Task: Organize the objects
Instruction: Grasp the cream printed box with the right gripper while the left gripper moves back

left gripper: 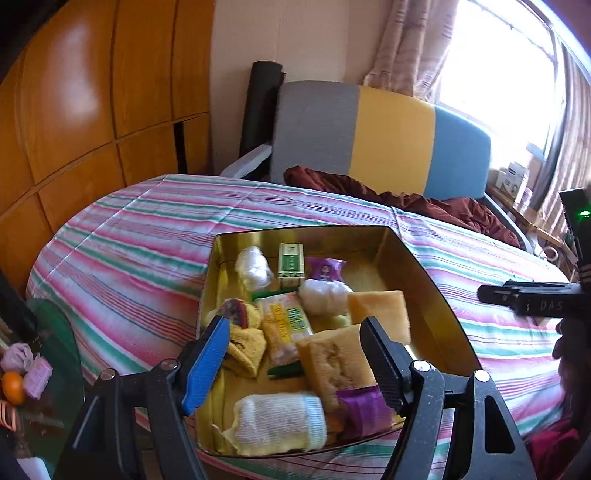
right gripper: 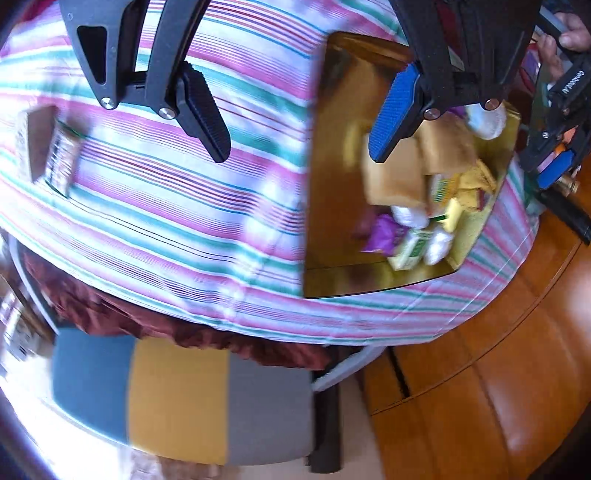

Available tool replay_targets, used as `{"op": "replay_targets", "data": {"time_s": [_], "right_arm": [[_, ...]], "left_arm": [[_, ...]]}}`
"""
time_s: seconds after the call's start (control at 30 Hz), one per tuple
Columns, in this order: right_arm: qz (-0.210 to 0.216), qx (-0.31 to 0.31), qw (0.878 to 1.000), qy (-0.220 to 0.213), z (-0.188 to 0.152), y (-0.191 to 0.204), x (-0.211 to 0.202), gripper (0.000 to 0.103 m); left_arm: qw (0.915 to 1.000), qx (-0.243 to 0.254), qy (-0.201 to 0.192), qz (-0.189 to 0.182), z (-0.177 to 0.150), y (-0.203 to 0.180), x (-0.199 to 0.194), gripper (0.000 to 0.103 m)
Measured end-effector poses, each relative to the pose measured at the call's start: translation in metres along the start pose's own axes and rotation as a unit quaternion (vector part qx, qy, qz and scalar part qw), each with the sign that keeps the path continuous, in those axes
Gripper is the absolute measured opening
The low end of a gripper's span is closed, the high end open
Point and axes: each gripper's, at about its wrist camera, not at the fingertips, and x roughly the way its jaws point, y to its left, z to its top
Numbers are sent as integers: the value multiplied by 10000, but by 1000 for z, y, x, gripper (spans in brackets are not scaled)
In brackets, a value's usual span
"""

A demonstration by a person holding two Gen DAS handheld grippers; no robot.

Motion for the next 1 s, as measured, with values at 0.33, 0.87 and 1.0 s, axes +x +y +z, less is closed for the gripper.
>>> {"op": "replay_targets", "data": {"time_s": [0.33,0.87,1.0], "right_arm": [[-678,1112,9911,-259,-4,-115,-30,79],[-2007,2688,9420,-24,-22,-289,-35,79],[-2238,2462,9425,303,-24,-298,-10,79]], "left_arm": [[9979,539,106,-338,4,-50,3,74],[9847,1343,345,-1055,0,-136,12,74],[9799,1564,392,-1176,0,-156,14,74]]}}
